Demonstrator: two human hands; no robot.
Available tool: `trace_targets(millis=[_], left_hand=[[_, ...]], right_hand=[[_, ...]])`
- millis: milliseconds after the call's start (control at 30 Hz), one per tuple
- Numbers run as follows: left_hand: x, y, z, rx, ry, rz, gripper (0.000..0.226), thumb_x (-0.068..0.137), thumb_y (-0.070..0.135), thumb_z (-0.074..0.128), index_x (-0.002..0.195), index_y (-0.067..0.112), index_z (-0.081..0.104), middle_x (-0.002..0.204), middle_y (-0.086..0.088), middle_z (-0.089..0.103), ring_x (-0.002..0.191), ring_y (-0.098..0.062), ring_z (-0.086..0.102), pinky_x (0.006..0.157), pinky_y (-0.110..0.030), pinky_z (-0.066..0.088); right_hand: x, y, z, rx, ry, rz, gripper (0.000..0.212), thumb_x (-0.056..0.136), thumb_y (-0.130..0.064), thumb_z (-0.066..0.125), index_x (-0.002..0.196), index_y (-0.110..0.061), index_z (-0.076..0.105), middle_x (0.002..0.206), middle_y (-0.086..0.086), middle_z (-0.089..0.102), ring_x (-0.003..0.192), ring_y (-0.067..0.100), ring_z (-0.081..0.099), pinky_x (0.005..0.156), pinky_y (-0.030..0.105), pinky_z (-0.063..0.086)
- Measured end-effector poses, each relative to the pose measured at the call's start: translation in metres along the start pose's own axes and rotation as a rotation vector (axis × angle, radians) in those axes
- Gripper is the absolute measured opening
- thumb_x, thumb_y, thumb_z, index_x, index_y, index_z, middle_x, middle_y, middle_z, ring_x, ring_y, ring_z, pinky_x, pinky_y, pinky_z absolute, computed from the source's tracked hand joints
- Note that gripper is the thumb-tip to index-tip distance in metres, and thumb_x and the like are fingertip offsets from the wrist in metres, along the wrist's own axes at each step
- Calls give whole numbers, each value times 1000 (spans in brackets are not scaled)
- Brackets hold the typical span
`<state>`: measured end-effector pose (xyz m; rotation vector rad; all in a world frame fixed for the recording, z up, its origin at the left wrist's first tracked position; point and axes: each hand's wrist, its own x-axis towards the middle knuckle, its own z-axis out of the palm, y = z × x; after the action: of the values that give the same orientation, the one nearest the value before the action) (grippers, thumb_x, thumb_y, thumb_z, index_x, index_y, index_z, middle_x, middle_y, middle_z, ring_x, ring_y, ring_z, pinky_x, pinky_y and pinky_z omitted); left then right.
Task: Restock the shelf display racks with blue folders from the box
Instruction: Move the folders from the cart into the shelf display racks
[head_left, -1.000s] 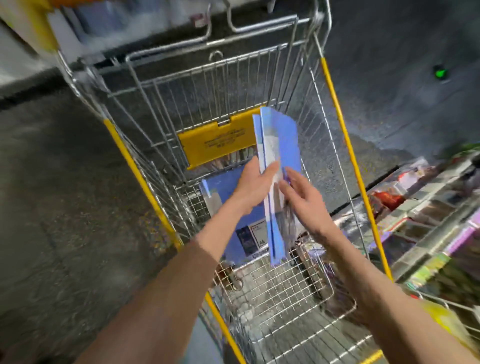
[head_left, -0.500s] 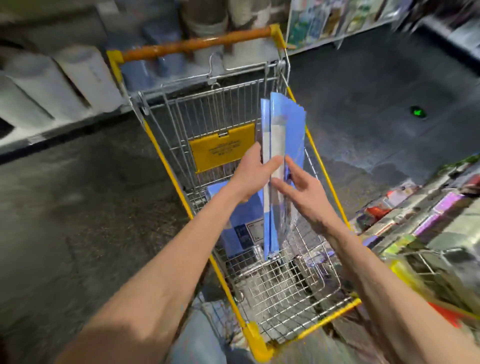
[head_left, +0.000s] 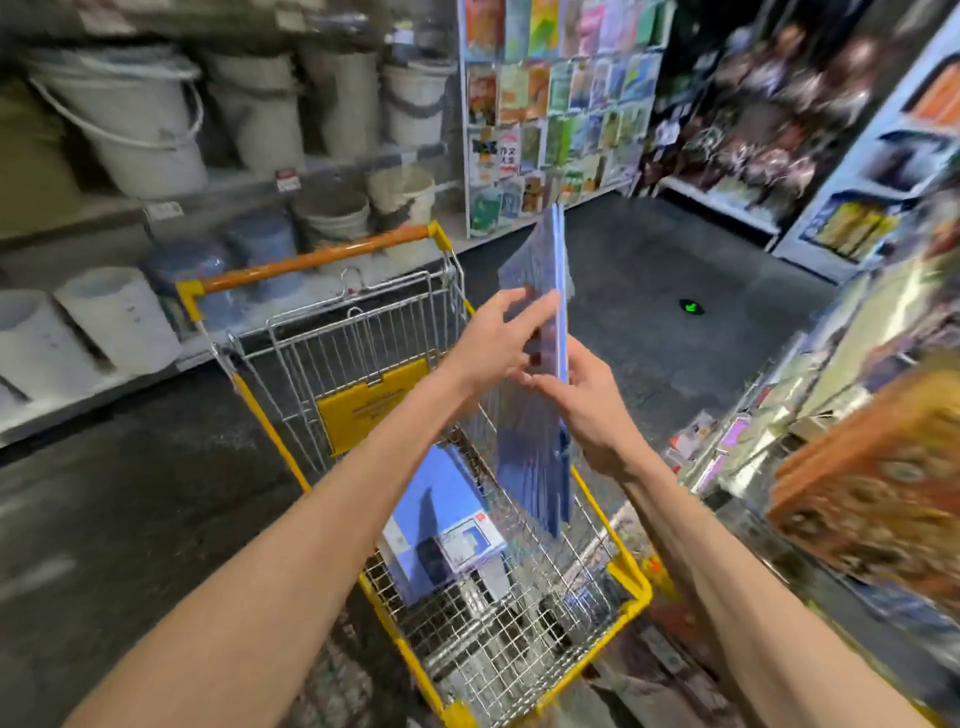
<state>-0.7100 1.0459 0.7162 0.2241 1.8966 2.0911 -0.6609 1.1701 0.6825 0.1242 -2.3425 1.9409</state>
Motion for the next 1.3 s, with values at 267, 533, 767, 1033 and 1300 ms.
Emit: trace_targets(millis=[267, 533, 767, 1033, 1300], left_hand=[[46, 59, 10, 40, 45, 234, 19, 95, 42, 66, 105, 28, 60, 99, -3, 74, 85, -25, 72, 65, -30, 55], [68, 118, 78, 85, -135, 266, 109, 55, 76, 84, 136, 10, 51, 123, 0, 67, 108, -21, 69, 93, -43, 57], [16, 192, 168, -94, -395, 524, 28, 83, 32, 81, 102, 14, 73, 92, 5, 77, 77, -5, 73, 62, -20, 54], [-78, 247, 315, -186, -577, 706, 30, 83, 37, 82, 105, 20, 71, 101, 1, 77, 88, -13, 75, 71, -34, 60], [-187, 265, 475, -164, -689, 809, 37, 80, 42, 83, 102, 16, 71, 95, 7, 75, 84, -5, 73, 76, -35, 60]], right_hand=[[-15, -95, -55, 165, 366, 23, 15, 83, -5, 56, 95, -10, 61, 64, -5, 63, 50, 10, 54, 48, 23, 43], [-89, -214, -137, 215, 562, -69, 49, 81, -10, 61, 129, 0, 57, 111, 14, 68, 89, 30, 69, 81, 41, 56], [-185, -282, -199, 239, 696, -106, 27, 90, -15, 52, 112, -10, 68, 92, 6, 73, 72, 23, 71, 66, 32, 59], [-319, -348, -269, 70, 956, -101, 30, 88, -28, 59, 113, -15, 69, 96, 2, 76, 77, 18, 74, 64, 31, 60], [-473, -377, -341, -121, 1227, -255, 25, 96, -16, 59, 119, -9, 67, 91, 6, 75, 71, 19, 73, 63, 30, 61]])
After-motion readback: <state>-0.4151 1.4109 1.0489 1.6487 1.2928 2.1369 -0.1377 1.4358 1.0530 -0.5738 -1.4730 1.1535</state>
